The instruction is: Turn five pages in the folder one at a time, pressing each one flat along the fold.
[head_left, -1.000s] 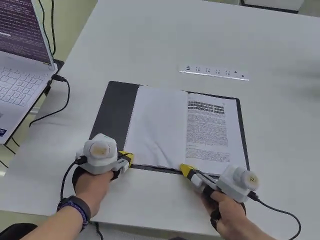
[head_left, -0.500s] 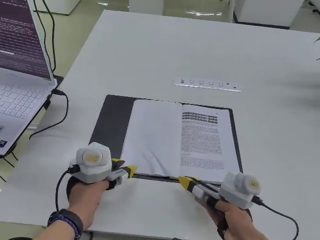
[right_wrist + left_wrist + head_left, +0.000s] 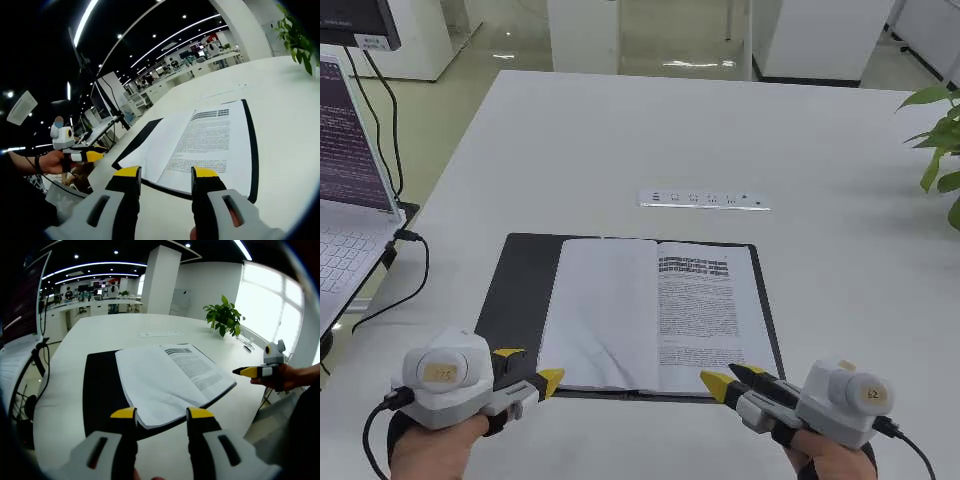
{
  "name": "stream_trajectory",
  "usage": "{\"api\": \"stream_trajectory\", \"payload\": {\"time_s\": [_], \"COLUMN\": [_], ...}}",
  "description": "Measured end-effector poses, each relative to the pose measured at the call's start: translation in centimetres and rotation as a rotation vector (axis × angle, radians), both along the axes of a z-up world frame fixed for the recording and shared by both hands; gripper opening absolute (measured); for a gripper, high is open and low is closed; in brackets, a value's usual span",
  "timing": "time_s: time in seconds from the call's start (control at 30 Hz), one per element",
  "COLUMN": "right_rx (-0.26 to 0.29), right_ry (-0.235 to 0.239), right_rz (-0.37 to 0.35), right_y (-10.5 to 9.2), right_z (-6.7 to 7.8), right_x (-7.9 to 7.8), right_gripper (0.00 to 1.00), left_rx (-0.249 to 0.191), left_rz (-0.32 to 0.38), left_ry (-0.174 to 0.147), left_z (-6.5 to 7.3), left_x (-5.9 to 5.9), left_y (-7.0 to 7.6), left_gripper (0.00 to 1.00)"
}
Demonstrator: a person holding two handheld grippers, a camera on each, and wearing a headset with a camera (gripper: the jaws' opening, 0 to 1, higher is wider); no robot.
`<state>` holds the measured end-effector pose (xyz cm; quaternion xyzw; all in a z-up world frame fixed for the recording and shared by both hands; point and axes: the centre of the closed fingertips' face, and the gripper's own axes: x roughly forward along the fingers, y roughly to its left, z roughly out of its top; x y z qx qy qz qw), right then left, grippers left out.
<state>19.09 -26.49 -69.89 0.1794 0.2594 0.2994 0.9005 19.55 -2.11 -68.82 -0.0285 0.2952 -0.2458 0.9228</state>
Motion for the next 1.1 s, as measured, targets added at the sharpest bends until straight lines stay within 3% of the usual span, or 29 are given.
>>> {"api": "stream_trajectory", "payload": {"time_s": [0.33,0.43,0.57,0.67,0.8,0.97,1.1], "right_rx": [-0.053,-0.056,-0.099,-0.081,-0.05,-0.081,-0.125], "right_ry": [-0.094,-0.105,-0.122,-0.132,-0.139,-0.122,-0.116], "right_rz": [-0.044,-0.047,-0.033,-0.039,-0.071,-0.029,0.01], "right_y": [-3.1,-3.7,-4.4,-4.8,-5.4,-4.9,-4.5], "right_z": [3.7,4.3,4.9,5.6,6.0,5.3,4.8], "right_x": [-0.4,-0.6,-1.1,-1.5,-2.1,-3.5,-4.4], "right_gripper": [0.44,0.46,0.48,0.51,0.53,0.57,0.61], "left_rx": [0.034,0.042,0.041,0.037,0.036,0.03,0.036], "left_rz": [-0.018,-0.035,-0.052,-0.051,-0.035,-0.007,-0.009], "left_ry": [-0.081,-0.091,-0.112,-0.119,-0.097,-0.1,-0.113], "left_z": [4.9,5.9,7.1,7.5,7.2,7.3,7.6], "left_x": [0.2,0.0,-0.6,-1.1,-2.3,-3.4,-3.6], "left_y": [1.1,1.2,1.2,1.2,1.2,1.4,1.4], "left_gripper": [0.42,0.44,0.47,0.51,0.57,0.61,0.64]}}
